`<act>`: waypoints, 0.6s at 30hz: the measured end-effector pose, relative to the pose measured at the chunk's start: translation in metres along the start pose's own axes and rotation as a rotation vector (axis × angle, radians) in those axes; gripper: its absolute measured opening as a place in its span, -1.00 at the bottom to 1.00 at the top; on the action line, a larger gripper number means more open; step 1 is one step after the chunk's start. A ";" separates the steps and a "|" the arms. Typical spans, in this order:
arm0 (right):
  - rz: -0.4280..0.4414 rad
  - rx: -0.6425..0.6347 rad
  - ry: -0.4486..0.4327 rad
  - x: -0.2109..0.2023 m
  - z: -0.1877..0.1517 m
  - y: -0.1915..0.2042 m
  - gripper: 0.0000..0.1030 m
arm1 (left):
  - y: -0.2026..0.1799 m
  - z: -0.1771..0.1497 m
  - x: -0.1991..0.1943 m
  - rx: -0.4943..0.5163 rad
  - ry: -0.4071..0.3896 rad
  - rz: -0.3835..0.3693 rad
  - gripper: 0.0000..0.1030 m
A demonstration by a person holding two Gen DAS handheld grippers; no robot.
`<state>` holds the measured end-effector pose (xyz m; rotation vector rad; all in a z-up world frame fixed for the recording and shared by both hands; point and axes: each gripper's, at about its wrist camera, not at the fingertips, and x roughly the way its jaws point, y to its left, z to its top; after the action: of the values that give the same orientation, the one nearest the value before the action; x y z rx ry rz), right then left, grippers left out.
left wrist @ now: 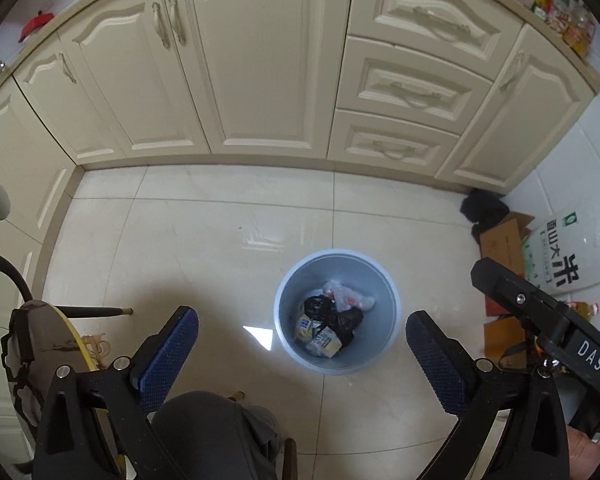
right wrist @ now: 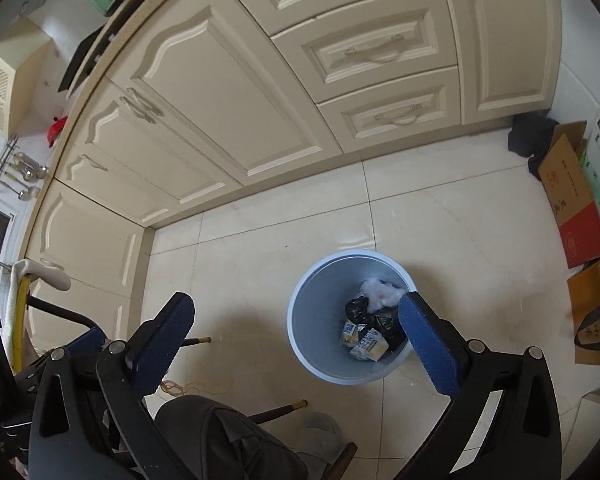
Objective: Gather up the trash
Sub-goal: 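Swing both open tools back from the bin to the table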
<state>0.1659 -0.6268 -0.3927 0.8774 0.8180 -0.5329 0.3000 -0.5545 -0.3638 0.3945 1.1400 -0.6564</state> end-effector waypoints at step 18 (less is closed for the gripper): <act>0.133 -0.173 -0.211 -0.143 -0.022 0.145 1.00 | 0.084 -0.116 -0.265 -0.092 -0.399 -0.019 0.99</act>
<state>0.1748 -0.5181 -0.2191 0.6982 0.5992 -0.4225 0.2038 -0.3486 -0.1661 0.1637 0.7907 -0.6618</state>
